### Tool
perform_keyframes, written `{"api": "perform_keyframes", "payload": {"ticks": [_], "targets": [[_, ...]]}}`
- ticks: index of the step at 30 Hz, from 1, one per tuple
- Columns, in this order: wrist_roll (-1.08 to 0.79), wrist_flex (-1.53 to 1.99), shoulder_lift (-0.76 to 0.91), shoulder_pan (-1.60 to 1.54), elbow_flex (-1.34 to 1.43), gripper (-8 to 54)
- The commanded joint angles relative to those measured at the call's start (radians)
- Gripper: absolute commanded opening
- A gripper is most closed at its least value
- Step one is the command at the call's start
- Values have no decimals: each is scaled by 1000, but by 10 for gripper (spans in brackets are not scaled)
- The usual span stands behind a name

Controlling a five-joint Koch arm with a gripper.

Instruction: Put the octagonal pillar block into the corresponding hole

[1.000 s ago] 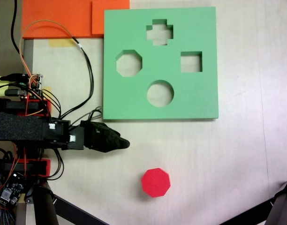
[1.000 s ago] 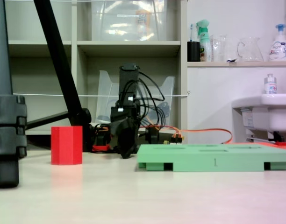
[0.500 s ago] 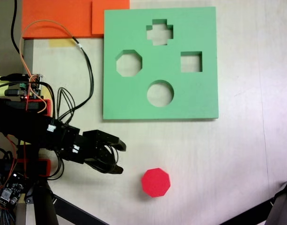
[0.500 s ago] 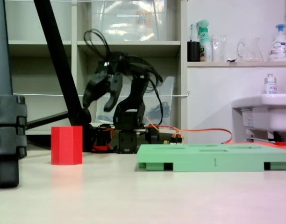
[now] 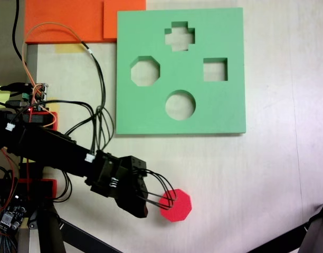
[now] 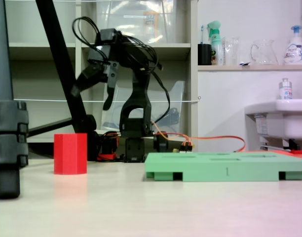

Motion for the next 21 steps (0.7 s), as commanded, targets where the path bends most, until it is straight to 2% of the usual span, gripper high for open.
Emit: {"api": "perform_keyframes", "payload": {"ticks": [1,12,21], "targets": [[8,48,-15,14,-52,523],[-23,51,-305,18,-245,524],[-3,-34,-425,18,-245,524]]}}
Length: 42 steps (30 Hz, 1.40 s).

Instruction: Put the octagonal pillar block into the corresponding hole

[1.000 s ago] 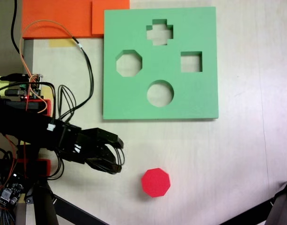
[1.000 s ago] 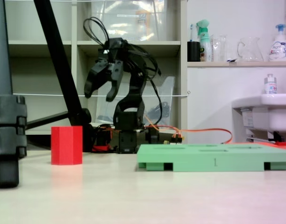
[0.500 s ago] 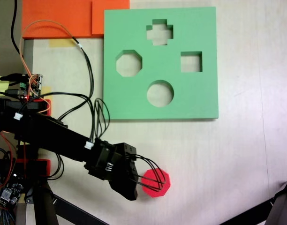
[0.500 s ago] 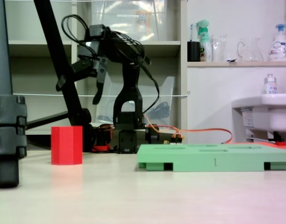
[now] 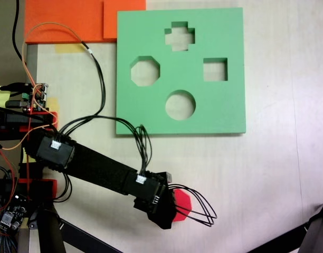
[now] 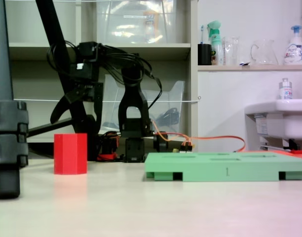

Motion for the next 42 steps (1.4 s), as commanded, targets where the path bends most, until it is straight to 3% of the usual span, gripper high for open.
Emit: {"api": "perform_keyframes", "payload": {"ticks": [1,20,21,22,23,24,26,30,35,42], "targets": [[25,-40,8,2,-35,524],[163,-130,-161,-12,-80,519],[196,-130,-164,-20,-58,497],[212,-130,-183,-32,-54,408],[225,-124,-193,-43,-54,359],[245,-117,-198,-46,-51,356],[256,-86,-196,-38,-48,294],[357,-28,-195,-34,-48,278],[380,15,-152,-25,-48,191],[391,51,-77,-40,-51,183]]}}
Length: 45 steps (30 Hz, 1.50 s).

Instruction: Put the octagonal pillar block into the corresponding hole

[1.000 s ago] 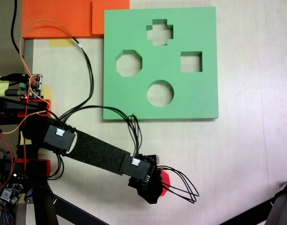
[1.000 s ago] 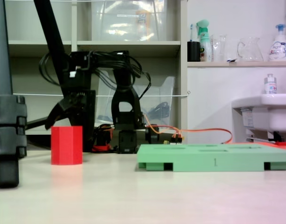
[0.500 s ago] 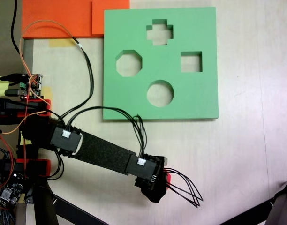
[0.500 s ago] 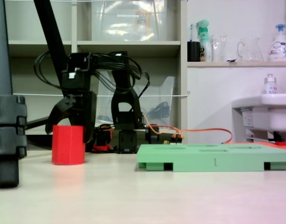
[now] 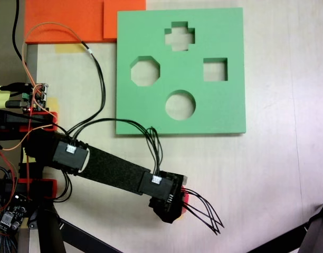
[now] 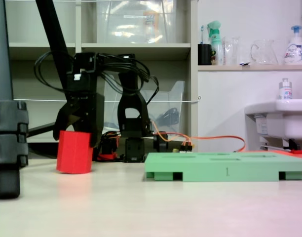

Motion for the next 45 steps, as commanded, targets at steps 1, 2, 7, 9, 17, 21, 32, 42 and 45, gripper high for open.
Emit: {"api": "perform_keyframes", "payload": {"ticks": [1,2,7,9,17,21,32,42,45], "targets": [[18,83,61,8,5,183],[18,97,80,-2,2,172],[23,166,195,-101,-6,18],[23,186,235,-181,-11,18],[190,202,337,-555,-15,18],[373,190,356,-772,-37,18],[712,43,341,-1127,-35,18],[696,-106,268,-1220,-37,18],[696,-124,244,-1232,-37,19]]}}
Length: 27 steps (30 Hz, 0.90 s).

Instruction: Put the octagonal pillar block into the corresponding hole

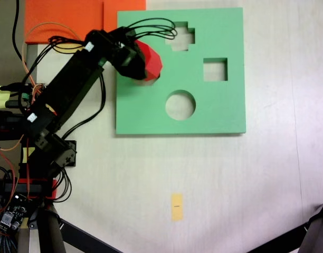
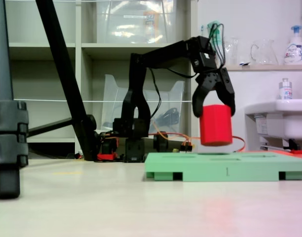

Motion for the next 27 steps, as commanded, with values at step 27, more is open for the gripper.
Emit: {"api": "perform_keyframes", "payload": {"ticks": [27], "targets": [[110,-41,94,-15,91,23]]}}
